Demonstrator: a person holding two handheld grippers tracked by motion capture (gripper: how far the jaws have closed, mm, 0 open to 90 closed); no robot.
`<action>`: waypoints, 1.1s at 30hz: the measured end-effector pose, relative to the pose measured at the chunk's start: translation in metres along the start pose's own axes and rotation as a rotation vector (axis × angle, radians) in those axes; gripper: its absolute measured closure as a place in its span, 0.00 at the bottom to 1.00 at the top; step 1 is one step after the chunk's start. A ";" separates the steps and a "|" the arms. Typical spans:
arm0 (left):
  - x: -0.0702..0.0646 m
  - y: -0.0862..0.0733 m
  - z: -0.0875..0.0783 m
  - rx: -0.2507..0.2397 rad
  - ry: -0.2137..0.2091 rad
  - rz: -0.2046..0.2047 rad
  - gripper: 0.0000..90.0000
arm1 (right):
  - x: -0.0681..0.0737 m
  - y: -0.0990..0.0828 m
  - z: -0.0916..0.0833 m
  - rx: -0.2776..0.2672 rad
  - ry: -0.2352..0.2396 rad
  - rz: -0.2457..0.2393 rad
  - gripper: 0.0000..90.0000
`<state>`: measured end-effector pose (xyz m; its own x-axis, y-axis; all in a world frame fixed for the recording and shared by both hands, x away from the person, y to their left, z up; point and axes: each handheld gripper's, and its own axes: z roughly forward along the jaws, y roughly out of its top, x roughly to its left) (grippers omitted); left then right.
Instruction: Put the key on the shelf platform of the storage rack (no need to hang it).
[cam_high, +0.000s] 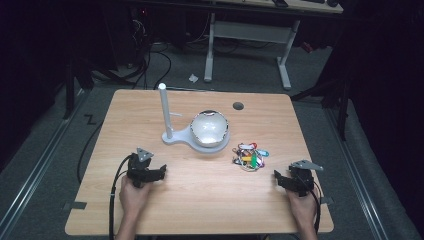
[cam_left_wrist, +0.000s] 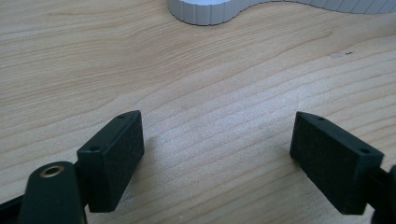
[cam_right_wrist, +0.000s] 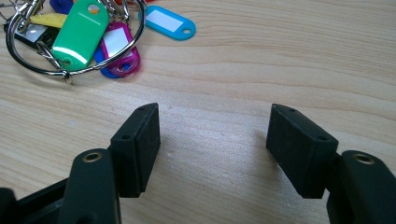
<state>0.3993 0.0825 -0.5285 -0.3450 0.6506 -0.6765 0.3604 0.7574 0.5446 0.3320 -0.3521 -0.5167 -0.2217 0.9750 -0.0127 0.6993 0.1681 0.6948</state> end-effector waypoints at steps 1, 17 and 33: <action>0.000 0.000 0.000 0.000 0.000 0.000 0.20 | 0.000 0.000 0.000 0.000 0.000 0.000 0.39; 0.001 0.000 0.000 0.002 -0.005 0.012 0.20 | 0.000 0.000 0.000 0.000 0.000 0.000 0.39; 0.001 0.000 0.000 0.004 -0.006 0.013 0.20 | 0.004 0.002 -0.002 0.022 -0.013 0.012 0.44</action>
<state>0.3989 0.0834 -0.5287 -0.3351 0.6598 -0.6726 0.3681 0.7488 0.5511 0.3316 -0.3485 -0.5141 -0.2042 0.9788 -0.0142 0.7167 0.1594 0.6790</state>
